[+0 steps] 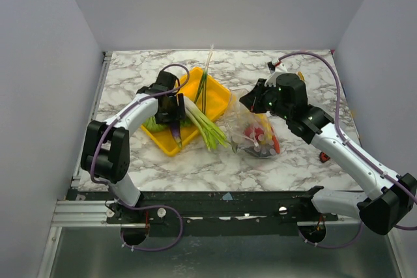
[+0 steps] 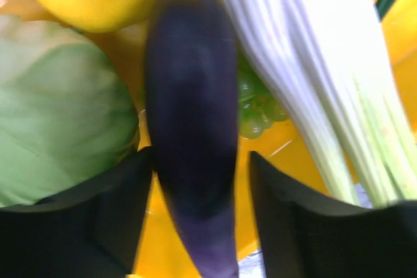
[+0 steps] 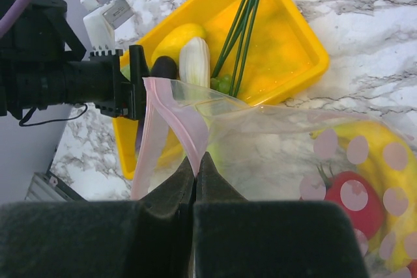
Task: Place the food in the zip-top bag and seal the zipper
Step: Pick up the fake vegetable from the bin.
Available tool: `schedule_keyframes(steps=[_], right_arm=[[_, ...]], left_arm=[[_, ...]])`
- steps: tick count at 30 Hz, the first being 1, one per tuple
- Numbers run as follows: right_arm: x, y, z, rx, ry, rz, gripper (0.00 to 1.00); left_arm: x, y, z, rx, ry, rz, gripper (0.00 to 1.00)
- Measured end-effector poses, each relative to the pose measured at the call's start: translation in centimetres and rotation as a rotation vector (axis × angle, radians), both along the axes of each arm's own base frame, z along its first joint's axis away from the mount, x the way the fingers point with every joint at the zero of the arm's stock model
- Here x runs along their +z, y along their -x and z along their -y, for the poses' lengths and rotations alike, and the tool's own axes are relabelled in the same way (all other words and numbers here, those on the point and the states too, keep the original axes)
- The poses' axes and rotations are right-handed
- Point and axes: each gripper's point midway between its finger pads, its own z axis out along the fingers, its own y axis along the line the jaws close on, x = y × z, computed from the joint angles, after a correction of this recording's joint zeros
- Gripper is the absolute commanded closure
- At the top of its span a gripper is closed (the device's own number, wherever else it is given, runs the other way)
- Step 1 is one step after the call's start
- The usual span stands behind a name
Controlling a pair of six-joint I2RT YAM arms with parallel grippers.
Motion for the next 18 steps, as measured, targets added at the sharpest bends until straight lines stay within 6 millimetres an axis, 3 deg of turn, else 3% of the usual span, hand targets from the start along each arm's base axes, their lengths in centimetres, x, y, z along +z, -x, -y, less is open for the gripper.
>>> schedule_keyframes(steps=[4,9,12,18], right_arm=[[0.0,0.0,0.0,-0.001,0.000,0.000,0.99],[0.0,0.0,0.0,-0.001,0.001,0.000,0.99],[0.0,0.0,0.0,0.000,0.000,0.001,0.99],[0.9,0.1,0.0,-0.004,-0.018,0.011,0.99]], left_arm=[[-0.2,0.1,-0.7,0.011,-0.039,-0.017,0.81],[1.0,-0.1,-1.0,0.008,-0.041,0.012,0.97],[4.1,0.1,-0.3,-0.010,0.026,0.095,0.99],[15.8,1.9,3.4,-0.081,0.379,0.460,1.00]])
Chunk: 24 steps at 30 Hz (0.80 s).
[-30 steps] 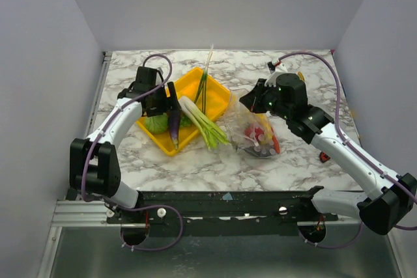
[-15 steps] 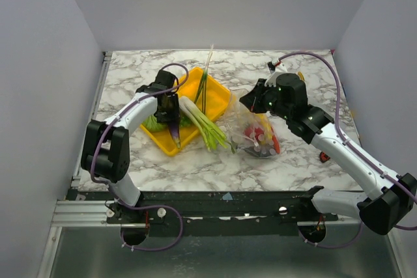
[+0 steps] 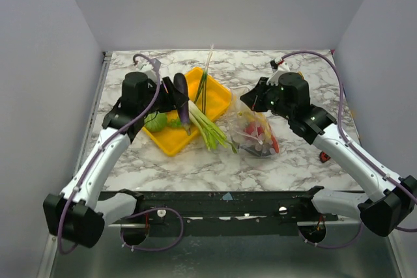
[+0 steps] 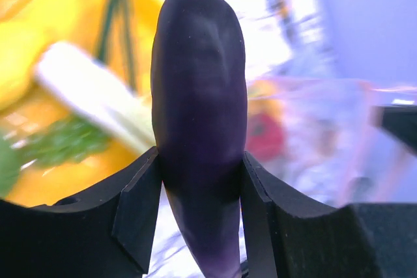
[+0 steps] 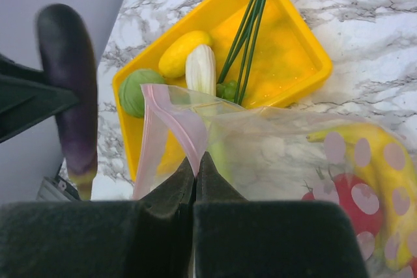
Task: Place the food in the zip-top bag and seal the zipper
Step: Pick up the fake vegetable from the bin, then place the fake vegetable in the zipper food storage bag.
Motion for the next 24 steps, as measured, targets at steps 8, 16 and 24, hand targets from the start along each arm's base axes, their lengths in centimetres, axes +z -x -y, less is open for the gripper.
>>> schedule_keyframes(steps=[8,16,24], right_arm=[[0.7,0.2,-0.1,-0.019,-0.051,-0.019,1.00],[0.8,0.2,-0.2,-0.029,-0.075,-0.036,0.99],[1.2,0.2,-0.3,-0.055,-0.115,-0.063,0.99]], left_arm=[[7.7,3.4,5.7,-0.113,0.468,0.308,1.00],[13.8,7.0,11.1,-0.202,0.615,0.543,1.00],[15.7,6.7,13.9,-0.131,0.602,0.739,1.00]])
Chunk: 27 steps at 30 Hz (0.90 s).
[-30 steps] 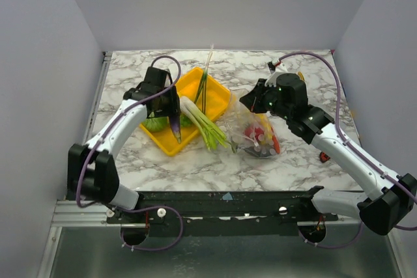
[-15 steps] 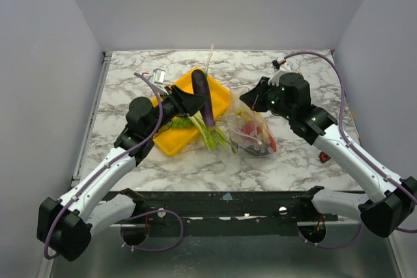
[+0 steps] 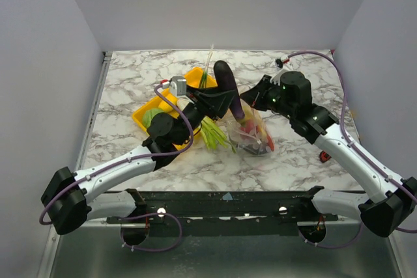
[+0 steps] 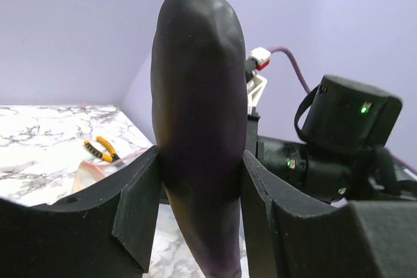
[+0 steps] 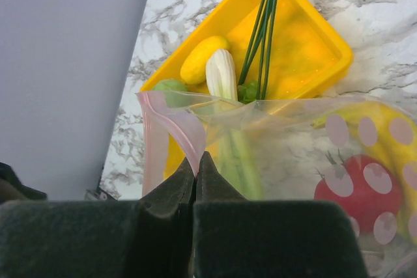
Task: Place the food in the zip-top bag and seal the zipper
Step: Place the fake vegetable in the zipper food storage bag.
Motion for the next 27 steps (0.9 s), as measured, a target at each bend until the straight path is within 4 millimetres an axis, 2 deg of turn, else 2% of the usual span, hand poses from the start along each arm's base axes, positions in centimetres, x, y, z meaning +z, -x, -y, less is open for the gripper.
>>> schedule_keyframes(steps=[4,9,13,23,27], right_arm=[[1.6,0.0,0.0,-0.048,-0.073,-0.039,0.99],[3.4,-0.3,0.3,-0.128,-0.171,-0.081,0.99],[4.1,-0.8,1.3,-0.224,-0.211,-0.115,1.00],[4.8,-2.2,3.5,-0.468,-0.200,-0.149,0.99],[3.8,-3.5,3.8,-0.542,-0.149,-0.166,0.99]], left_arm=[[-0.7,-0.6,1.2,0.063,-0.030,0.050,1.00],[-1.5,-2.1,1.2,0.140,-0.057,0.074,1.00],[-1.5,-2.5,0.9,0.181,-0.071,0.092,1.00],[-2.5,-3.1,0.6,0.219,-0.119,0.087,1.00],[-3.4,-3.6,0.6,0.230,-0.154,0.077,1.00]])
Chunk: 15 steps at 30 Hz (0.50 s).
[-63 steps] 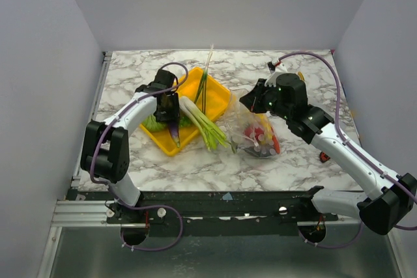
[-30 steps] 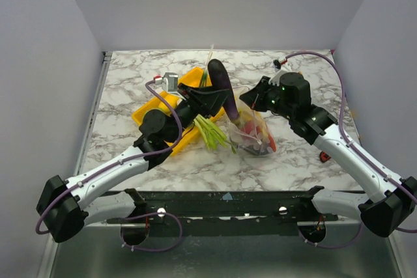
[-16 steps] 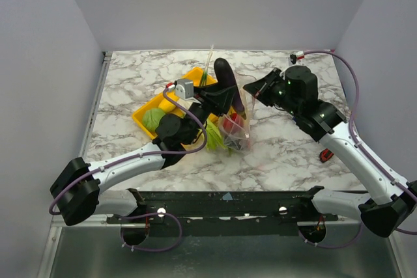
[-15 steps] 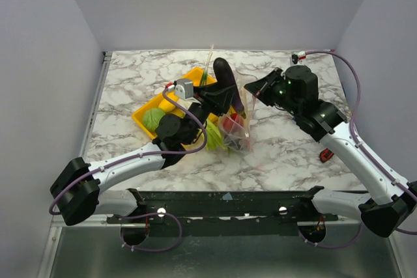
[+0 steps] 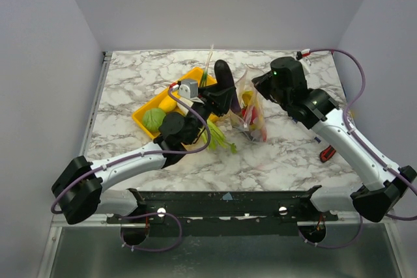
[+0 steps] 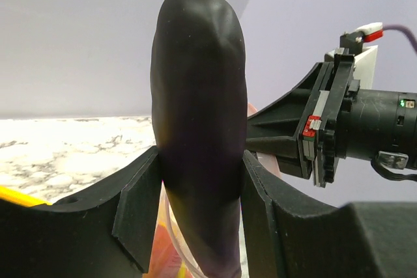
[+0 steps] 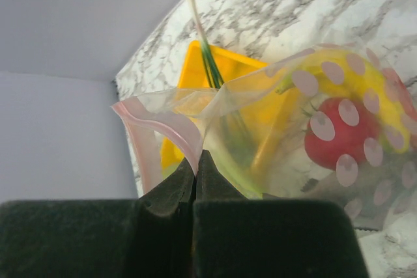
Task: Place the food in the zip-top bag and seal the zipper
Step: Place the fake vegetable in the zipper food storage bag.
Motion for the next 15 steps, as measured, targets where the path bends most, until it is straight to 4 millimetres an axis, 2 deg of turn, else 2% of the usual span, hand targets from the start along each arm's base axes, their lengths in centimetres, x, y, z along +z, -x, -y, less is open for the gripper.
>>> schedule_keyframes(steps=[4,10,15], right_arm=[[-1.7,-0.7,0.4,-0.042,0.051,-0.032,0.99],[-1.9,-1.0,1.1,-0.084,0.072,-0.025,0.99],[-1.9,-1.1,1.1,-0.088,0.072,-0.021,0.99]], left_arm=[[-1.7,-0.9,0.8,0.005,-0.042,-0.035,1.00],[-4.0,-2.2,2.5,-0.006,-0.055,-0.087,1.00],[-3.8,-2.6,2.8,0.001,-0.041,-0.068,1.00]])
